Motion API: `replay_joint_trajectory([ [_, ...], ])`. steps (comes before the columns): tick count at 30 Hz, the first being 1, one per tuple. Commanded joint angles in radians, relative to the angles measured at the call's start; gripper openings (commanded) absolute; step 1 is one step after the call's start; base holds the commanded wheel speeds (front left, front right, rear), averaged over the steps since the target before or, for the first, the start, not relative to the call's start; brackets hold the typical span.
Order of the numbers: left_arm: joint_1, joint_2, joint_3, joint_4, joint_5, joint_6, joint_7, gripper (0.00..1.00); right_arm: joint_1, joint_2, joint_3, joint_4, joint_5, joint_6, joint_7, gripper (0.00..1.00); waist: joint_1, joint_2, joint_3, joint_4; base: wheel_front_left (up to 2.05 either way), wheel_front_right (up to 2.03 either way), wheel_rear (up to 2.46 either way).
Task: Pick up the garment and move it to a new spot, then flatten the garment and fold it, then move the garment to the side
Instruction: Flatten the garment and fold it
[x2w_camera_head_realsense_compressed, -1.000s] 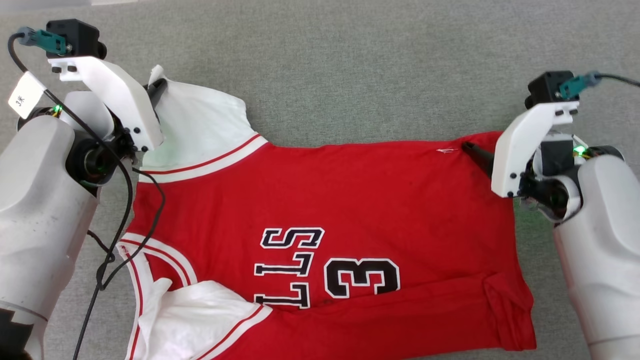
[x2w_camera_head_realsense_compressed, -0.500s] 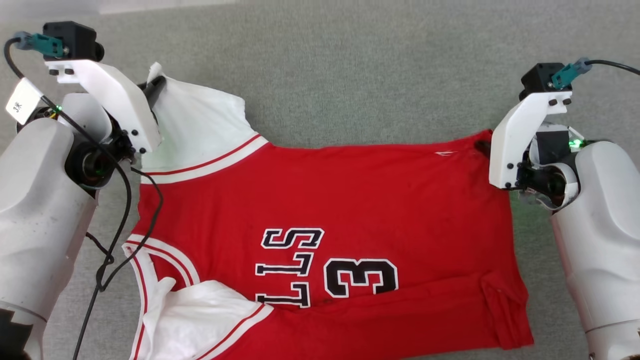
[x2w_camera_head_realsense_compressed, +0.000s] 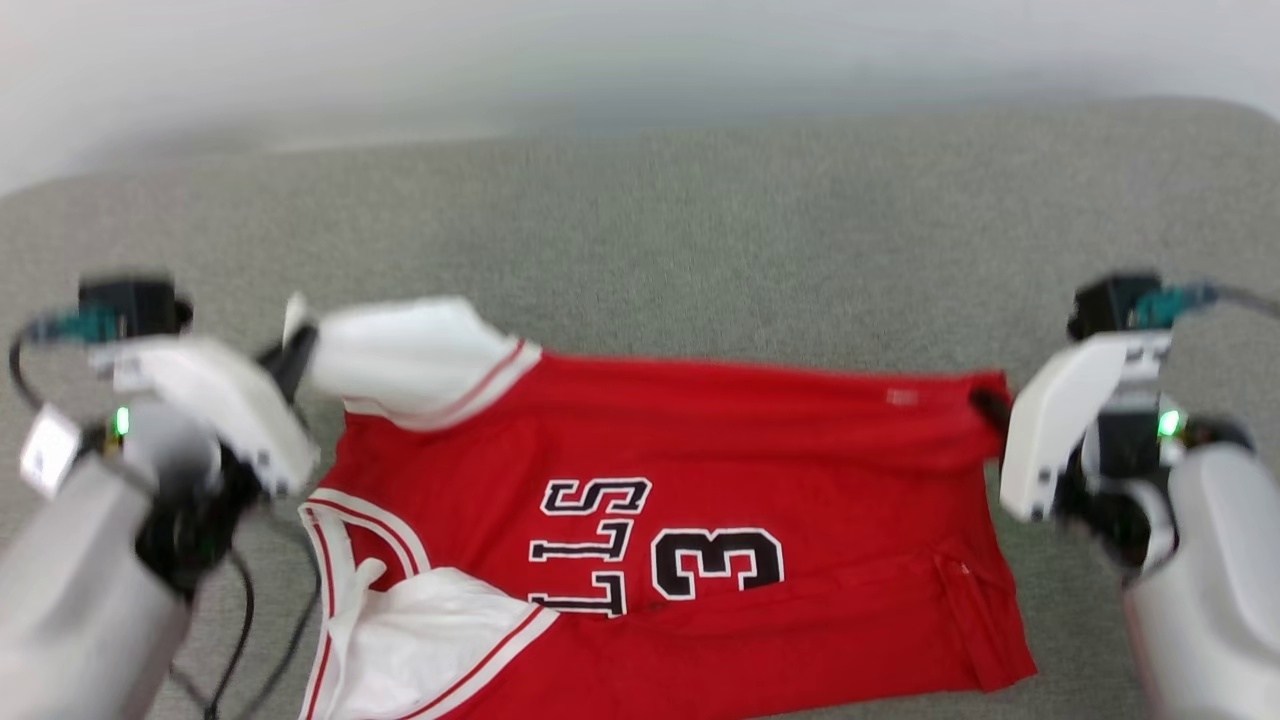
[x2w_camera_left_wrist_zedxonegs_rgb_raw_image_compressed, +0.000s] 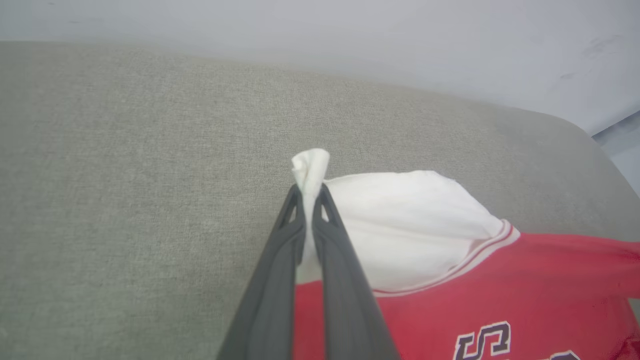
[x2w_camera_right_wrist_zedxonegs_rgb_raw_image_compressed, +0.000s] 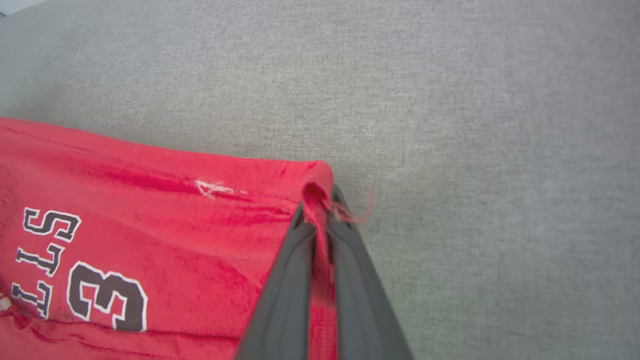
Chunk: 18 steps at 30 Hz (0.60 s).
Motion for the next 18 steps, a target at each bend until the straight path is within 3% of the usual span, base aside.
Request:
replay_joint_trajectory([
  [1, 0.028, 0.01, 0.008, -0.01, -0.007, 0.008, -0.009, 0.0, 0.026, 0.004, -0.002, -0.006, 0.007, 0.0, -0.004, 0.0, 0.0, 0.0, -0.03, 0.002, 0.0, 0.0, 0.0],
  [7, 0.302, 0.031, 0.029, -0.194, -0.065, 0.11, -0.061, 0.0, 0.197, 0.0, -0.03, -0.056, 0.023, -0.001, -0.042, 0.0, 0.0, 0.0, -0.075, 0.02, 0.0, 0.0, 0.0],
  [14, 0.525, 0.014, 0.019, -0.292, -0.136, 0.185, -0.061, 0.0, 0.315, 0.0, -0.055, -0.052, 0.031, -0.001, -0.108, 0.02, 0.0, 0.0, -0.095, 0.028, 0.0, 0.0, 0.0],
  [15, 0.548, 0.007, 0.017, -0.295, -0.15, 0.192, -0.057, 0.0, 0.326, 0.002, -0.058, -0.049, 0.033, -0.001, -0.119, 0.15, 0.0, 0.0, -0.097, 0.028, 0.0, 0.0, 0.0],
  [16, 0.568, 0.002, 0.015, -0.297, -0.158, 0.198, -0.055, 0.0, 0.339, 0.005, -0.063, -0.045, 0.035, -0.001, -0.128, 0.38, 0.0, 0.0, -0.101, 0.029, 0.0, 0.0, 0.0],
  [17, 0.582, -0.003, 0.016, -0.299, -0.166, 0.199, -0.058, 0.0, 0.352, 0.008, -0.064, -0.04, 0.035, -0.001, -0.134, 0.82, 0.0, 0.0, -0.103, 0.029, 0.0, 0.0, 0.0],
  [18, 0.595, -0.011, 0.015, -0.298, -0.175, 0.2, -0.058, 0.04, 0.363, 0.011, -0.063, -0.039, 0.033, -0.001, -0.142, 1.0, 0.0, 0.0, -0.105, 0.029, 0.0, 0.0, 0.0],
])
